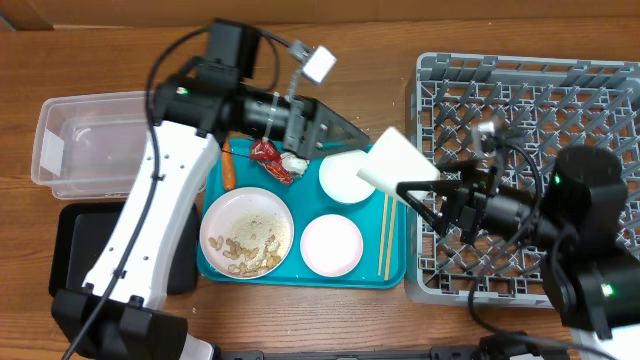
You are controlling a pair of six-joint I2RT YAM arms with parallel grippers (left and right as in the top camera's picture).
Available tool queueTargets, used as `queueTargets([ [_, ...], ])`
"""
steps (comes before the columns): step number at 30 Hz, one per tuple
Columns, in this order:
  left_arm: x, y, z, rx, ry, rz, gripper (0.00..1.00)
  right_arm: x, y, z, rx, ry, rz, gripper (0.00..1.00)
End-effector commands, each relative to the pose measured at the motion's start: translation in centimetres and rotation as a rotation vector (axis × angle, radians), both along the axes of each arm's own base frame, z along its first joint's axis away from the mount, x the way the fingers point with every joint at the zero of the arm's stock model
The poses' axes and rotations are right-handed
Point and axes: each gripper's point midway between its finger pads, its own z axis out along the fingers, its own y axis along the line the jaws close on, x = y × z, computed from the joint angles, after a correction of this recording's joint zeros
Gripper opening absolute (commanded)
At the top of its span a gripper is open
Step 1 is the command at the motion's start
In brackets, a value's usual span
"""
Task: Sort waste into correct bins and load items into the dishwasher
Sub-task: 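Lower the cup into the rack's lower left and open the right gripper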
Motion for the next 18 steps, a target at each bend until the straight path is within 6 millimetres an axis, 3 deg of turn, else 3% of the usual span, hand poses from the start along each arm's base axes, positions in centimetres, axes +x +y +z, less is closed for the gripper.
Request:
queueTargets([
  [1, 1.8, 2.7, 0.7, -0.002, 0.067, 0.097, 1.0, 2.0, -4.8, -1.1, -0.128, 0.023, -0.356, 0.55],
  [5, 2.9, 5.0, 0.5, 0.004, 0.107, 0.168, 1.0, 1.1, -11.0, -5.5, -0.256, 0.242, -0.727, 0.55],
  [9, 3.1, 5.5, 0.4, 0.005, 0.089, 0.177, 1.0, -1.1, -15.9, -8.8, -0.377, 0.408, -0.998, 0.54],
  [18, 2.7, 5.6, -2.7, 0.167, 0.087, 0.214, 1.0, -3.2, -19.4, -11.0, -0.476, 0.543, -1.151, 0.55],
])
